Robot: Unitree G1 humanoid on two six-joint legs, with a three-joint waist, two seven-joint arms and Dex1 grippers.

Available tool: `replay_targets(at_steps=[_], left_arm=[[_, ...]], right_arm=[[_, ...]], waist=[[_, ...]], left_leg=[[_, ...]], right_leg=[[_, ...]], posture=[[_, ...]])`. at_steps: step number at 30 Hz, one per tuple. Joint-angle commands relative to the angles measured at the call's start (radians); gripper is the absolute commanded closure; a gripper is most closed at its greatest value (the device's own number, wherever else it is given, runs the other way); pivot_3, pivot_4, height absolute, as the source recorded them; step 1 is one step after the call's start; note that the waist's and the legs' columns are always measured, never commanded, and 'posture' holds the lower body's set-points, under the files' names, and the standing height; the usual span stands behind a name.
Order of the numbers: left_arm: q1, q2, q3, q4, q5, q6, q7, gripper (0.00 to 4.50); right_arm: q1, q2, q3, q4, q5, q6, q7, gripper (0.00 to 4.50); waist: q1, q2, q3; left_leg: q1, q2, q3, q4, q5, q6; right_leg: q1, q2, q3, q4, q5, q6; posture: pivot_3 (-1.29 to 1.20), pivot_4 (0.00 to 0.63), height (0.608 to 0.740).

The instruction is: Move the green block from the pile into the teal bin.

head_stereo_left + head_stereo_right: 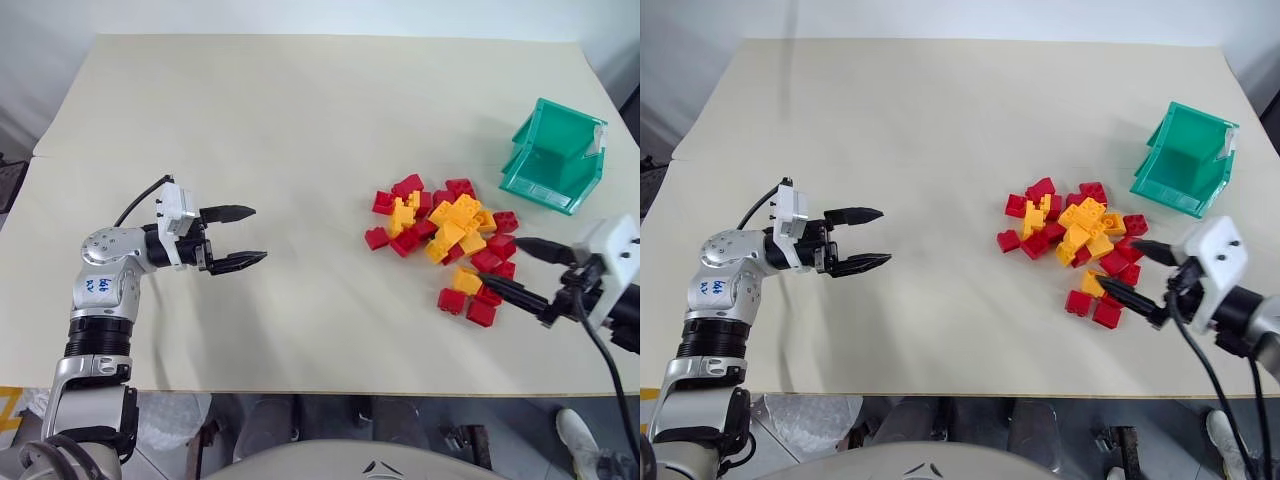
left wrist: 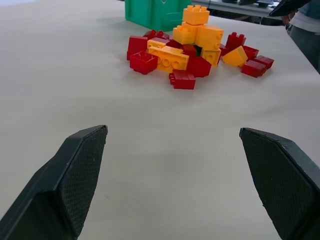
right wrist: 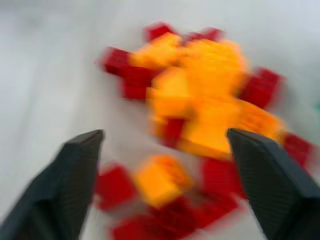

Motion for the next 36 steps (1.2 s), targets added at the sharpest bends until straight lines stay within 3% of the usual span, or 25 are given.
replay_targets(at_steps=[1, 8, 9, 15, 24, 31, 36], left_arm=[[-0.032, -0.019, 0.004, 0.013, -0.032, -0.039, -0.063, 0.00], [-0.042, -0.059, 0.011, 0.020, -0.115, -0.052, -0.239, 0.00], [-0.040, -0.061, 0.011, 0.019, -0.118, -0.057, -0.254, 0.00], [-0.036, -0.064, -0.003, 0.015, -0.126, -0.095, -0.295, 0.00], [-0.049, -0.088, -0.002, 0.039, -0.116, -0.134, -0.246, 0.00], [-0.065, -0.114, -0.008, 0.065, -0.106, -0.156, -0.234, 0.00], [-0.078, -0.125, -0.010, 0.083, -0.102, -0.164, -0.229, 0.00]], right_arm=[[-0.089, 0.047, 0.091, -0.074, 0.052, 0.039, -0.103, 1.95], [-0.214, 0.197, 0.406, 0.013, -0.100, -0.007, -0.188, 4.30], [-0.225, 0.209, 0.428, 0.039, -0.126, -0.024, -0.188, 4.45], [-0.281, 0.282, 0.451, 0.238, -0.270, -0.147, -0.221, 4.45], [-0.375, 0.332, 0.313, 0.553, -0.405, -0.362, -0.288, 4.45], [-0.404, 0.305, 0.265, 0.661, -0.502, -0.442, -0.328, 4.45], [-0.362, 0.270, 0.217, 0.557, -0.449, -0.396, -0.266, 4.45]], waist=[[0.000, 0.000, 0.000], [-0.001, 0.000, 0.000], [-0.003, 0.000, 0.000], [-0.003, 0.000, 0.000], [-0.005, 0.000, 0.000], [-0.005, 0.000, 0.000], [-0.006, 0.000, 0.000]], left_leg=[[0.000, 0.000, 0.000, 0.001, 0.000, 0.000], [-0.003, 0.000, 0.000, 0.006, -0.002, 0.003], [-0.003, -0.001, 0.000, 0.007, -0.002, 0.003], [-0.003, -0.001, 0.003, 0.008, -0.003, 0.005], [-0.002, -0.001, 0.004, 0.008, -0.003, 0.005], [-0.002, 0.000, 0.007, 0.008, -0.003, 0.005], [-0.002, 0.000, 0.008, 0.008, -0.003, 0.005]], right_leg=[[0.000, 0.000, 0.000, 0.000, 0.001, 0.000], [0.000, 0.000, 0.000, 0.001, 0.002, 0.000], [0.000, 0.000, 0.000, 0.001, 0.002, 0.000], [0.000, 0.000, 0.001, 0.001, 0.003, 0.002], [0.000, 0.001, 0.002, 0.001, 0.003, 0.002], [0.000, 0.001, 0.002, 0.001, 0.003, 0.002], [0.000, 0.001, 0.002, 0.001, 0.003, 0.002]], posture=[[0.00, 0.150, 0.740], [0.00, 0.150, 0.740], [0.00, 0.150, 0.740], [0.00, 0.150, 0.740], [0.00, 0.150, 0.740], [0.00, 0.150, 0.740], [0.00, 0.150, 0.740]])
